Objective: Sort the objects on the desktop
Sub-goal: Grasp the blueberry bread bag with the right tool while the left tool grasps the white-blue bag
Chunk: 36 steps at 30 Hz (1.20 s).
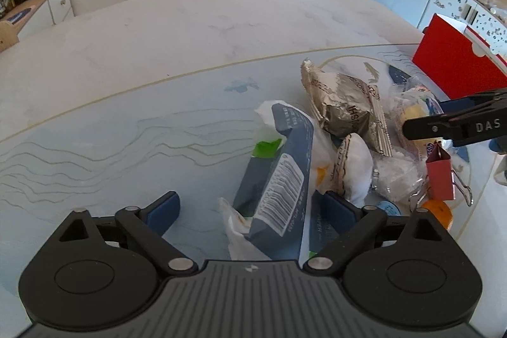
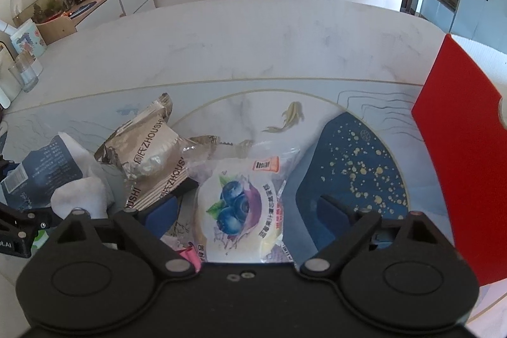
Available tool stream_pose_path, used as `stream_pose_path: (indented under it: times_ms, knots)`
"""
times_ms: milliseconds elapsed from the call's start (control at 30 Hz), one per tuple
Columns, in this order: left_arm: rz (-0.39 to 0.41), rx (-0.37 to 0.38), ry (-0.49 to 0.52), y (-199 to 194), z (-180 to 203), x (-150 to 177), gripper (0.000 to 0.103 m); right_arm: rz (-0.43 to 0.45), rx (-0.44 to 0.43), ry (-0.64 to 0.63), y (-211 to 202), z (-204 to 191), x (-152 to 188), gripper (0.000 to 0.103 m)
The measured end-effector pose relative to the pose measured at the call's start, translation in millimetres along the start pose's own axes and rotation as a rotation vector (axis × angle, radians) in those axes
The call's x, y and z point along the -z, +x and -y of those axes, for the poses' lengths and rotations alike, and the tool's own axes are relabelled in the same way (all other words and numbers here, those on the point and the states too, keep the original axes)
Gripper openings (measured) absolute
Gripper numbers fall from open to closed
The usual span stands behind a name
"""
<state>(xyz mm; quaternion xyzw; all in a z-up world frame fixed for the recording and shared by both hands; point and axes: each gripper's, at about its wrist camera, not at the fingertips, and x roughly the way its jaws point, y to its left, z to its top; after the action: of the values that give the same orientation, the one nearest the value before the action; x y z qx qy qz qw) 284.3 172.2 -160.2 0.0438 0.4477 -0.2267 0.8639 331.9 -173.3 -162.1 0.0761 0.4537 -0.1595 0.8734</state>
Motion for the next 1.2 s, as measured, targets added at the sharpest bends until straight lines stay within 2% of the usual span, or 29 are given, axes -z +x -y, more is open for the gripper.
stream_pose_path:
  times_ms: [33,133,200,267,367,467,533,600,867,1200]
  knots:
    - [-0.001,0.0,0.001,0.1,0.9,-0.4,0.096,-0.002,0.0,0.003,0.8,0.3,0.2,0.091]
    - [0.003,0.016,0.007,-2.5,3.2,-2.0,0.083,-0.013,-0.004,0.011,2.4,1.1,0.8,0.087]
    - [0.002,0.027,0.006,-4.4,3.4,-3.2,0.067,-0.019,-0.004,0.014,3.4,1.4,2.0,0.083]
    - [0.0,0.042,0.0,-6.3,4.1,-3.8,0.057,-0.022,-0.009,0.018,3.6,1.8,2.5,0.079]
    - [-0.004,0.045,0.003,-7.2,6.2,-4.5,0.051,-0.027,-0.006,0.016,3.8,1.3,2.9,0.074]
    - [0.0,0.038,0.0,-8.9,7.4,-5.6,0.043,-0.032,-0.017,0.015,3.4,1.4,3.1,0.065]
    - [0.0,0.038,-0.021,-10.0,6.1,-7.0,0.039,-0.03,-0.029,0.02,2.4,1.9,2.4,0.058]
    - [-0.003,0.051,-0.055,-11.3,1.8,-7.6,0.033,-0.028,-0.031,0.027,1.0,2.0,1.7,0.056]
    - [0.016,0.054,-0.129,-27.4,-4.4,-12.3,0.032,-0.014,-0.042,0.053,-7.3,7.8,0.0,0.053]
    - [0.079,0.03,-0.112,-57.3,16.4,-26.5,0.031,0.041,-0.037,0.081,-30.7,20.8,-4.7,0.052]
